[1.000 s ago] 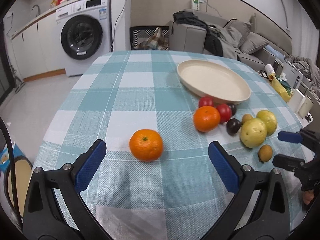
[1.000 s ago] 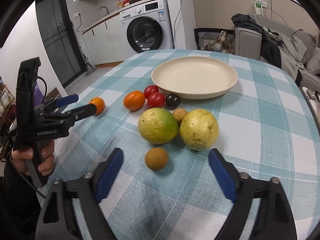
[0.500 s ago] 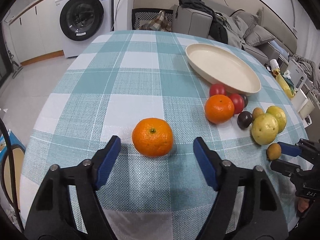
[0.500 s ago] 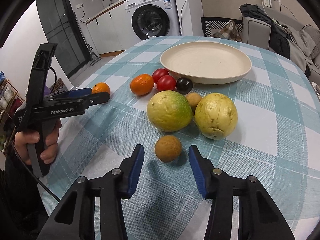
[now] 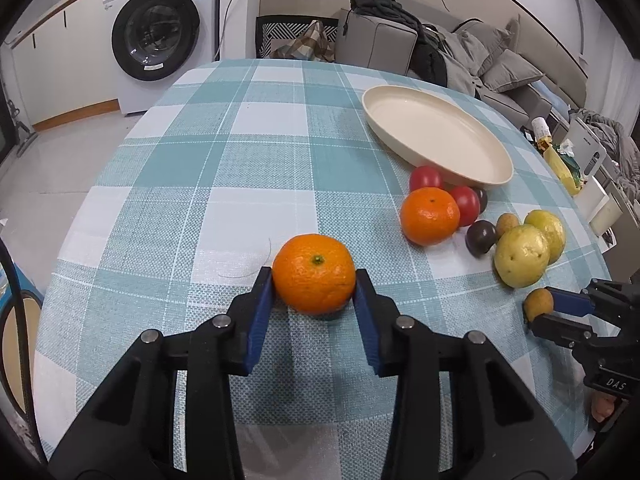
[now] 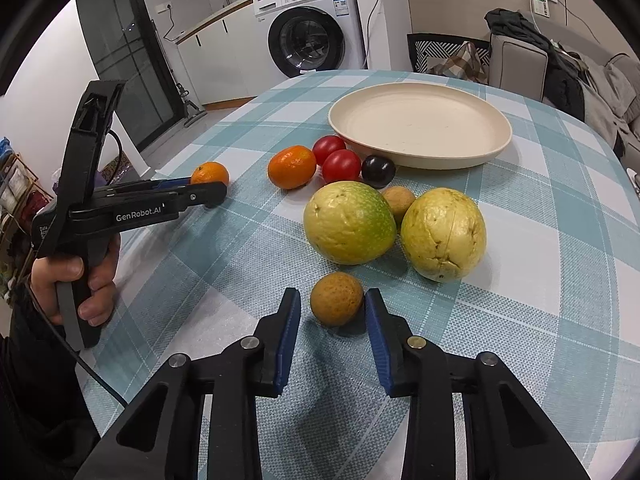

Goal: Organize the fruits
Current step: 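Lift the mandarin with the left tool while the right tool carries the brown fruit to the plate, then open the left tool over the plate while the right tool releases the brown fruit there, then withdraw both open tools from the plate toward the remaining fruits, then grasp the orange by the tomatoes with the left tool while the right tool grasps the pale-yellow guava, then carry the orange with the left tool while the right tool carries the guava to the plate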

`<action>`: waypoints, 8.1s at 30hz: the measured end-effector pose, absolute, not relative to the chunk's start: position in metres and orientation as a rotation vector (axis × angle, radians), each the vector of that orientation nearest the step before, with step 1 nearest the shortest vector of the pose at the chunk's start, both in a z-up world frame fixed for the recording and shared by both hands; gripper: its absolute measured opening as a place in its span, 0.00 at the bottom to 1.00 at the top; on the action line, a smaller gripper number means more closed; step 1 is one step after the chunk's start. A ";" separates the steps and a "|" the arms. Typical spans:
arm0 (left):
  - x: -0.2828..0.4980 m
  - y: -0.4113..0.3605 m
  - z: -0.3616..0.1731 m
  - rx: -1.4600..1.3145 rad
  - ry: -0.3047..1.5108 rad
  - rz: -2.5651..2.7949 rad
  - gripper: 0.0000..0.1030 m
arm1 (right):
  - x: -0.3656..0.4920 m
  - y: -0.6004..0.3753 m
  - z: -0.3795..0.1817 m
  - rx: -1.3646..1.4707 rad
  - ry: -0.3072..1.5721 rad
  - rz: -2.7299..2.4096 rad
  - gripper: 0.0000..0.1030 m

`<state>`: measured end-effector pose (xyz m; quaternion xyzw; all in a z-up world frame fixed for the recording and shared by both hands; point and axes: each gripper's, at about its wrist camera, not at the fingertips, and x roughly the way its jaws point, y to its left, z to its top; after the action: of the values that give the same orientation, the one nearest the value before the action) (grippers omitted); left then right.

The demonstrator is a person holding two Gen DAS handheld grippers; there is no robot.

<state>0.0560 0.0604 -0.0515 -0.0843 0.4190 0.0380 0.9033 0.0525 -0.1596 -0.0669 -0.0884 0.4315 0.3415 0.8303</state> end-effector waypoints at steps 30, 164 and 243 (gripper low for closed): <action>0.050 0.001 0.010 -0.096 0.661 -0.081 0.35 | 0.052 -0.190 -0.004 -0.077 0.650 0.686 0.28; 0.094 -0.006 -0.031 0.022 0.743 -0.088 1.00 | 0.111 -0.200 -0.046 -0.107 0.832 0.521 1.00; 0.103 -0.003 -0.033 -0.045 0.766 -0.150 0.36 | 0.103 -0.196 -0.048 -0.041 0.800 0.626 0.48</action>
<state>0.1026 -0.0030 -0.0325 -0.0218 0.3735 -0.0733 0.9245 0.1032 -0.1958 -0.0480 -0.0198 0.3828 0.2999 0.8736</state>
